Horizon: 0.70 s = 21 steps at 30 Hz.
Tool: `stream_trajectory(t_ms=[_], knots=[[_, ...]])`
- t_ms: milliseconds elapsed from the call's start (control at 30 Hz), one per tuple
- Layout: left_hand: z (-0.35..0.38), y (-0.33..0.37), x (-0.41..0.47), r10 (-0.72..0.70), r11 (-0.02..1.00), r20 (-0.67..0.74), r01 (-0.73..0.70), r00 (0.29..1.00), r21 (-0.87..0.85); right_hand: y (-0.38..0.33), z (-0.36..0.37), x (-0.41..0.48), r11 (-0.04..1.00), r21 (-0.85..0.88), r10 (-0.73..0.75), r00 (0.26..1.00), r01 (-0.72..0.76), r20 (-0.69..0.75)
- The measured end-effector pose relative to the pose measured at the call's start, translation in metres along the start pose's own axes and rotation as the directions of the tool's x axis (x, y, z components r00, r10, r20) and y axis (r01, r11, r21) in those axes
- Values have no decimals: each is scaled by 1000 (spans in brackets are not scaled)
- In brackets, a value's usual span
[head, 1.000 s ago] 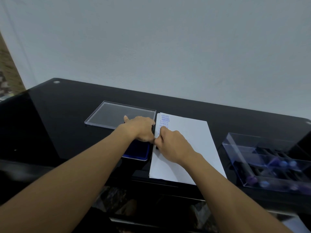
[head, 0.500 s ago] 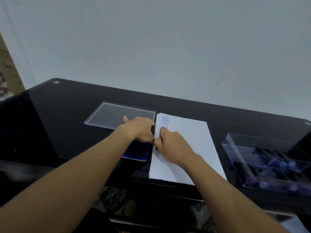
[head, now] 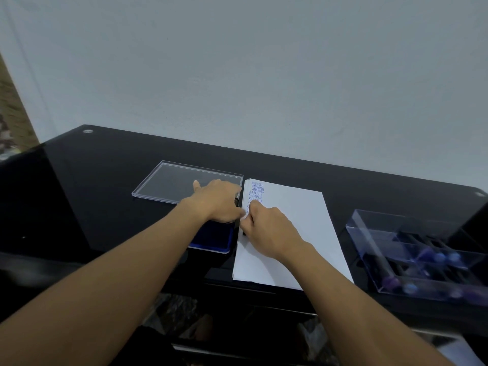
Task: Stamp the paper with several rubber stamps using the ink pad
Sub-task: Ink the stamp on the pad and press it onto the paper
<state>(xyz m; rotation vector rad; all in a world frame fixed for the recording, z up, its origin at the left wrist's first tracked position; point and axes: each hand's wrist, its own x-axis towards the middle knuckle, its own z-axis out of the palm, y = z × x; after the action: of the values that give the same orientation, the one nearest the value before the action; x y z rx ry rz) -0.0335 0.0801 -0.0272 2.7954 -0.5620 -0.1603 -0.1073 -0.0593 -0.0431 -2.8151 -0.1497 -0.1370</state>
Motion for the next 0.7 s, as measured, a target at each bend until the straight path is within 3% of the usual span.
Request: stream_trajectory(t_ms=[367,700], knots=[[-17,-7,-23,-63,996,-82,58,995,-61,1,-4,2,996,77,50,999,-51,13],[-25,-20,-41,-120,977,-161,87,980,-197,6,-56,7,913,394,175,975,-109,-136]])
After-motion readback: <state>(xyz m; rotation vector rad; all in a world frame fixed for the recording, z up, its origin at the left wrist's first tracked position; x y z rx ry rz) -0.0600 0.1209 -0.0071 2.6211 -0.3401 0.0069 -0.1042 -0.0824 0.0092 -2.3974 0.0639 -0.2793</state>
